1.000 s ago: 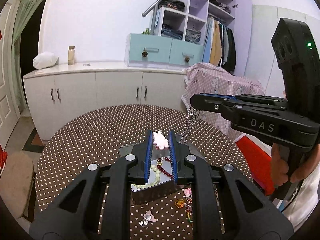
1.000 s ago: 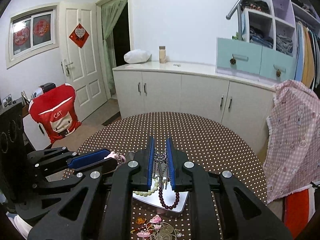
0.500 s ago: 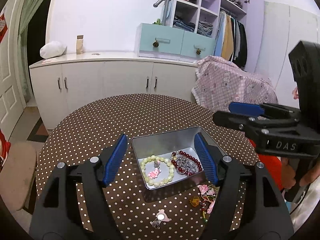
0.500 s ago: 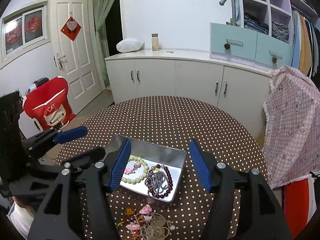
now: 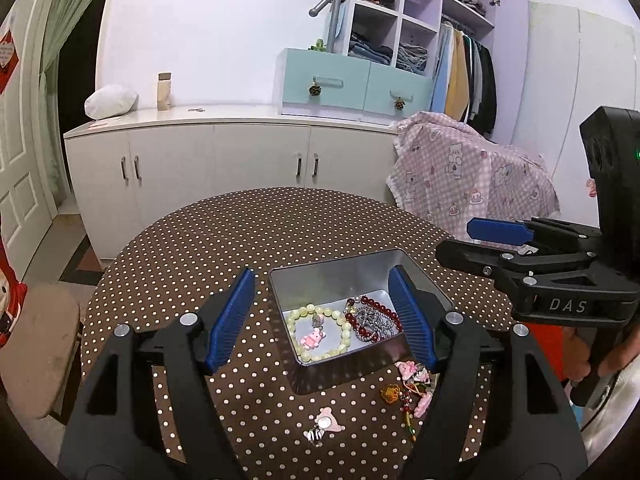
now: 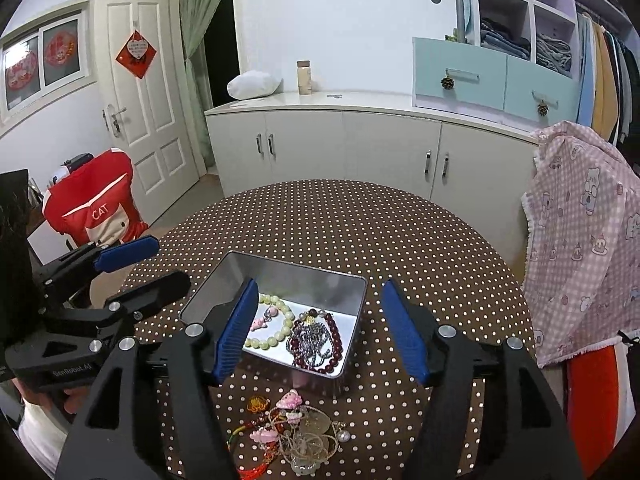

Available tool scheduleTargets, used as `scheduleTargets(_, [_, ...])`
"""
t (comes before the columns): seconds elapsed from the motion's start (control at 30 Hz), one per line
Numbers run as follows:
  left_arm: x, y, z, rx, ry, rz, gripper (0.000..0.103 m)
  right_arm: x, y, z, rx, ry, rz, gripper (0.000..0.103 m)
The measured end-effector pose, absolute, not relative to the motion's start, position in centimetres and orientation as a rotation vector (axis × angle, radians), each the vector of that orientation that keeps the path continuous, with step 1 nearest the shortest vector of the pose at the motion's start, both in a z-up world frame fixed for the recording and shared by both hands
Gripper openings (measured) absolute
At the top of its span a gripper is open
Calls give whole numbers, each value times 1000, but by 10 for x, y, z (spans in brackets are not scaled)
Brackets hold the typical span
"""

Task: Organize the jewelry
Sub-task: 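Open the right tool to drop the chain while the left tool releases the charm into the box, then withdraw both tools from the box toward the remaining jewelry, then grasp a small silver charm with the left tool while the right tool grasps a pink charm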

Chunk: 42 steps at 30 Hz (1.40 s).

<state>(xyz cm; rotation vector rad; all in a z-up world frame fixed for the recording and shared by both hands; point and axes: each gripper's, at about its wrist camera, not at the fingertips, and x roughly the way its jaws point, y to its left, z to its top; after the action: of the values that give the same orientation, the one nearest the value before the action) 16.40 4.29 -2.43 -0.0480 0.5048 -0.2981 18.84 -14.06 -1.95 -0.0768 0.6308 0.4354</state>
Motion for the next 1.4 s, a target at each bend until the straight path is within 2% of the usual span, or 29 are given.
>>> scheduleTargets(0.17, [154, 48, -26, -50, 501, -283, 69, 180, -140, -24, -91, 637, 426, 70])
scheduleTargets(0.43, [134, 63, -32, -61, 502, -229, 72, 165, -140, -28, -127, 628, 374, 93])
scheduleTargets(1.0, [89, 73, -67, -20, 571, -237, 86, 130, -120, -63, -159, 696, 390, 95])
scheduleTargets(1.4, [74, 76, -105, -27, 649, -288, 86, 117, -110, -86, -130, 756, 454, 95])
